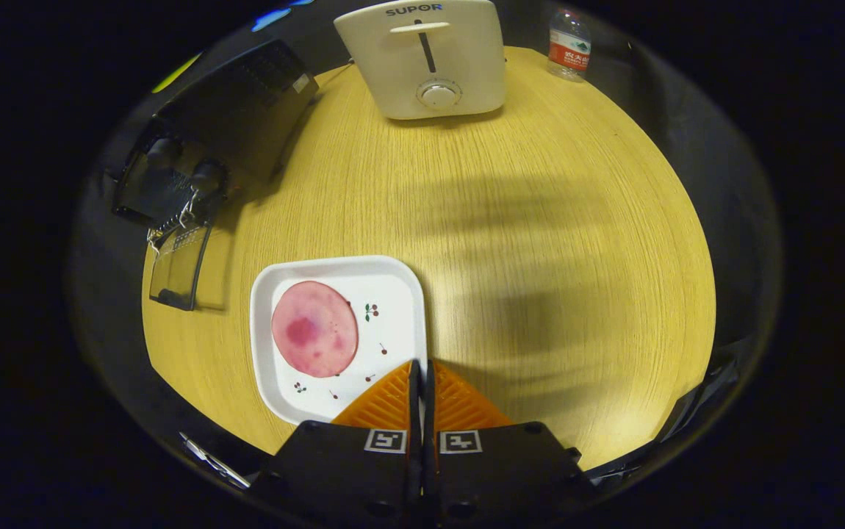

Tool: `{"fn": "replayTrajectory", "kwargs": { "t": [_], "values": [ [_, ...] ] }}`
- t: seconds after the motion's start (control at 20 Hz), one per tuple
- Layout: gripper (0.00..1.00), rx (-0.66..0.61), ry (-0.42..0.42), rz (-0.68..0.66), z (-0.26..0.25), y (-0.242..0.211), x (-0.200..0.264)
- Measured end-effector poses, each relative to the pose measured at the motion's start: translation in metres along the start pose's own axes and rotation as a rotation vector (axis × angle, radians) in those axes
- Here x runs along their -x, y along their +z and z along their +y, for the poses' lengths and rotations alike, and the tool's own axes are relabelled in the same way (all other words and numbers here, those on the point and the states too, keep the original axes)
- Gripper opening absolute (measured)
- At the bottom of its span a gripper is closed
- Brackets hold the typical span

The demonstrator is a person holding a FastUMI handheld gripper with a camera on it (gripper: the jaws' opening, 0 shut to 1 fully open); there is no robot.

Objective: Open the toaster oven, put the food inside, and close the toaster oven door.

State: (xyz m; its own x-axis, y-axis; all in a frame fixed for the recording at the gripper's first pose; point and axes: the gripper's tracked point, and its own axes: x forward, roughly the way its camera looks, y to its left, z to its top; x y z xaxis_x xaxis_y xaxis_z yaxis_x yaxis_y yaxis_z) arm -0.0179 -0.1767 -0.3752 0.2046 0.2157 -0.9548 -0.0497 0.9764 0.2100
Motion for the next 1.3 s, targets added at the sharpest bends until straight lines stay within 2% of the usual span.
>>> {"fn": "replayTrajectory", "kwargs": {
  "t": [0.6, 0.8, 1.3],
  "values": [
    [0.02, -0.219, 0.112, -0.026, 0.008, -0.006, 0.009],
    [0.01, -0.263, 0.188, -0.095, 0.024, -0.003, 0.039],
    [0.02, -0.377, 0.311, -0.238, 0.063, -0.017, 0.107]
  ]
}}
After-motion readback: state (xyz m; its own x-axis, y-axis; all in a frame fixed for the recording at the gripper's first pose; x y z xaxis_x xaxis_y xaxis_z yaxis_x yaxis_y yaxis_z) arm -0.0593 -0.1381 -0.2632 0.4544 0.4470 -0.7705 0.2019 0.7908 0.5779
